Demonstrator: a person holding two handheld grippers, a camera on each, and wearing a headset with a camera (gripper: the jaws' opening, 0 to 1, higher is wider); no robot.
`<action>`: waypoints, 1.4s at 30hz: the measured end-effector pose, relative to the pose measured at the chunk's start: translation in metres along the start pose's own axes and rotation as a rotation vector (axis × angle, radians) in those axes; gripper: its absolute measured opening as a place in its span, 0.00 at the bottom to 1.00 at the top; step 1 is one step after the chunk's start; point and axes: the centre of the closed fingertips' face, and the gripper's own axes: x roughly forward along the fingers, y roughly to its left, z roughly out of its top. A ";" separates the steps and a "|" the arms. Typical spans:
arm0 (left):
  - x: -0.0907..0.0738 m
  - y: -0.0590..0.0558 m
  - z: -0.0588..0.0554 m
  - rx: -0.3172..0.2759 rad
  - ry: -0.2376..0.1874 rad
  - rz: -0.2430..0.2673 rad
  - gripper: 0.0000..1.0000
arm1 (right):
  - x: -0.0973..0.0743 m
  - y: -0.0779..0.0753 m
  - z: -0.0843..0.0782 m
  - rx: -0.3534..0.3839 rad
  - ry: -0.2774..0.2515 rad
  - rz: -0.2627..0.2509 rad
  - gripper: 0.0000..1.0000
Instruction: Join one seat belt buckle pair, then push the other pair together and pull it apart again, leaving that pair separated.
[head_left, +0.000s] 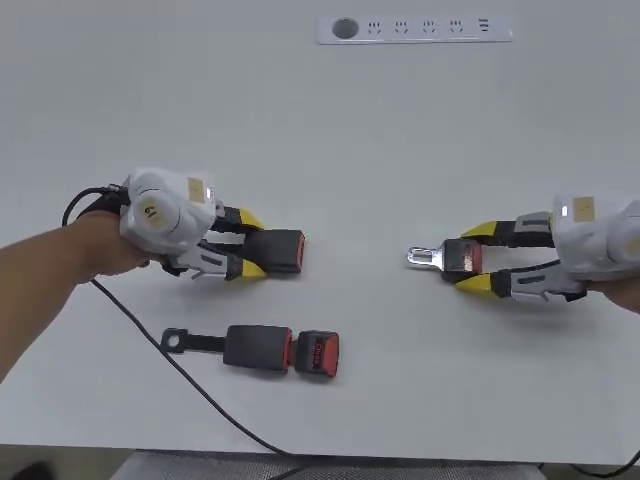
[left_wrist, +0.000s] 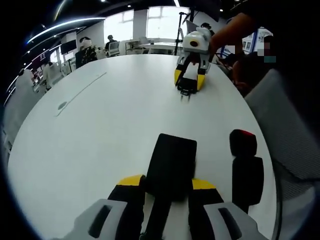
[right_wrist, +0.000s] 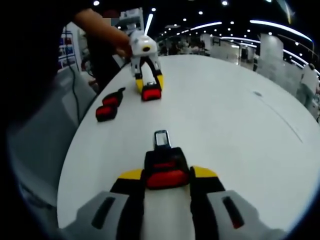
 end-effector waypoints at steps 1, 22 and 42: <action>0.000 0.000 0.000 0.002 0.001 -0.001 0.35 | 0.002 0.000 0.001 -0.001 -0.002 0.001 0.35; 0.000 -0.001 -0.001 0.029 0.019 0.004 0.35 | 0.063 0.019 0.050 -0.007 -0.044 0.015 0.35; 0.001 -0.001 -0.001 0.087 0.070 -0.012 0.35 | 0.107 0.024 0.084 0.014 -0.059 0.044 0.35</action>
